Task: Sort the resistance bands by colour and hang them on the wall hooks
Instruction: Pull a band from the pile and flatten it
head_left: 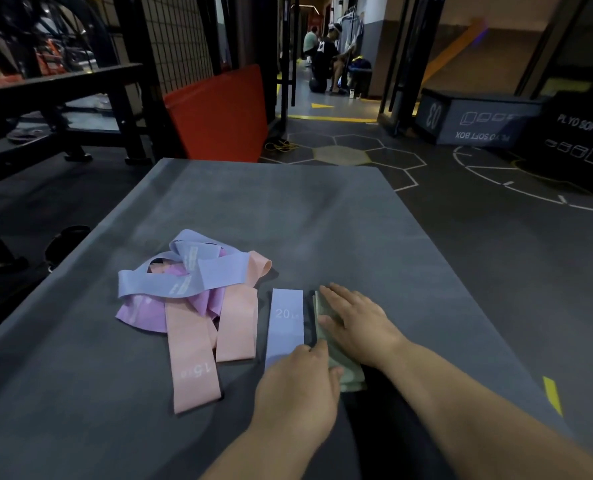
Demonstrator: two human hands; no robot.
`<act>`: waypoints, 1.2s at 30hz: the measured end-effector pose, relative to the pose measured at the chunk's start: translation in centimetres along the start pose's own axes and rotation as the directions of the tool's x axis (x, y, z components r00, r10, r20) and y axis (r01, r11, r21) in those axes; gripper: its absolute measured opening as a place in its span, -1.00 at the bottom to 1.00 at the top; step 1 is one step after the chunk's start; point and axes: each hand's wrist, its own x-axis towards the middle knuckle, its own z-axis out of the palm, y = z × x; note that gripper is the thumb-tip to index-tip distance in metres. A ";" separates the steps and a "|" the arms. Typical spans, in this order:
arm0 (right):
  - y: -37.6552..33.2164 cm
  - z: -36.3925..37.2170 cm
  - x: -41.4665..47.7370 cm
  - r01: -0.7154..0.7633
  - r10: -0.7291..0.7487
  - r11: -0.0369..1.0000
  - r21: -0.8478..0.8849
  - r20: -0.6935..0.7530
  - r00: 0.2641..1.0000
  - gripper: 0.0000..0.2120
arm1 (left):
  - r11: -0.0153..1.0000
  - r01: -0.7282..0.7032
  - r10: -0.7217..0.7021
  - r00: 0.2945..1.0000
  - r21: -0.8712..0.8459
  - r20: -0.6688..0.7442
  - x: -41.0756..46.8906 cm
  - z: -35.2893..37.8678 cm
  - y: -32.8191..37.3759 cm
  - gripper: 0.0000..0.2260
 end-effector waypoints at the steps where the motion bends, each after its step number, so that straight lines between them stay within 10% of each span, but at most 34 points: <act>1: 0.0 0.3 -0.1 -0.003 0.004 1.000 -0.024 0.008 1.000 -0.44 | 1.000 0.000 0.000 1.000 0.004 0.003 -0.1 0.0 0.1 -0.66; 13: -0.4 -0.2 -0.3 -0.016 0.017 0.999 -0.028 0.010 1.000 -0.43 | 0.998 -0.027 0.023 0.997 -0.055 -0.076 -0.4 -0.1 -0.1 -0.60; 20: -0.5 -2.8 -0.4 -0.032 0.025 0.924 0.380 0.023 0.999 -0.49 | 0.975 -0.045 0.012 0.989 -0.219 -0.147 -1.7 -1.5 -1.2 -0.65; 28: -5.3 -3.7 -3.4 0.101 -0.055 0.977 0.187 -0.238 0.970 -0.78 | 0.936 0.229 -0.278 0.947 -0.268 -0.161 -4.0 -4.2 -6.5 -0.83; 36: -16.7 0.5 -6.6 0.106 -0.116 0.984 0.142 0.059 0.992 -0.77 | 0.897 0.432 -0.438 0.896 -0.095 -0.066 -7.7 -5.3 -11.6 -0.85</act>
